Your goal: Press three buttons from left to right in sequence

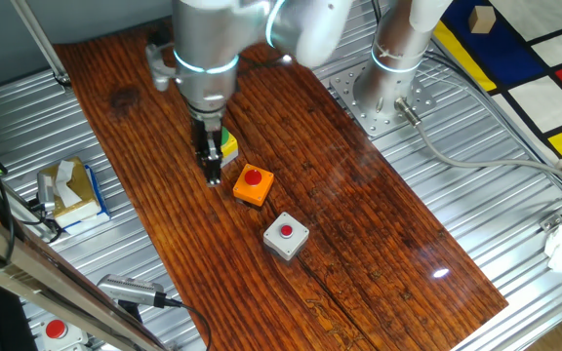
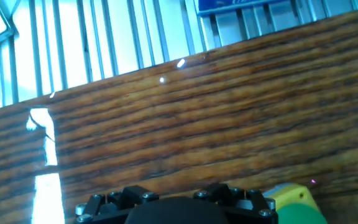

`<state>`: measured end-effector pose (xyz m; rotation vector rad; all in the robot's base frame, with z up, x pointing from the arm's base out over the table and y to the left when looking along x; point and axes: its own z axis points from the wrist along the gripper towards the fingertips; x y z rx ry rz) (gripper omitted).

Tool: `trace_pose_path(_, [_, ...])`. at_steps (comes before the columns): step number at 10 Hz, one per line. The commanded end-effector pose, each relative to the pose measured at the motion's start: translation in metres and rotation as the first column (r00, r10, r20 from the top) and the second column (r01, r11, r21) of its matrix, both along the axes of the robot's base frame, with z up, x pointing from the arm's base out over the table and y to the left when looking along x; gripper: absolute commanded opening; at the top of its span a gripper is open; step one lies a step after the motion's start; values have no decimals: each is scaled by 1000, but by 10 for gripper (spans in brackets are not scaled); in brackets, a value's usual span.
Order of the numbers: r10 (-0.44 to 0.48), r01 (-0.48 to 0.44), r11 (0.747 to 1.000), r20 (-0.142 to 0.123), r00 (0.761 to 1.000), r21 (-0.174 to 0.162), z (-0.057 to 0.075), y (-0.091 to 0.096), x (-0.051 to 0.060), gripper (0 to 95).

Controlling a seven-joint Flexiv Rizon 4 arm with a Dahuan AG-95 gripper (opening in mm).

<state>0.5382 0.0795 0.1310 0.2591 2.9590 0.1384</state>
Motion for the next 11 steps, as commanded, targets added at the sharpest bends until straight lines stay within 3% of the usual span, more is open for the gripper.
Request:
trace_pose_path(1, [-2, 2, 1000, -1, 1000, 3, -2, 0, -3, 760])
trace_pose_path(5, [16, -16, 1000, 7, 1000, 8, -15, -10, -29, 760])
trace_pose_path(11, [16, -16, 1000, 16, 1000, 11, -25, -18, -54, 760])
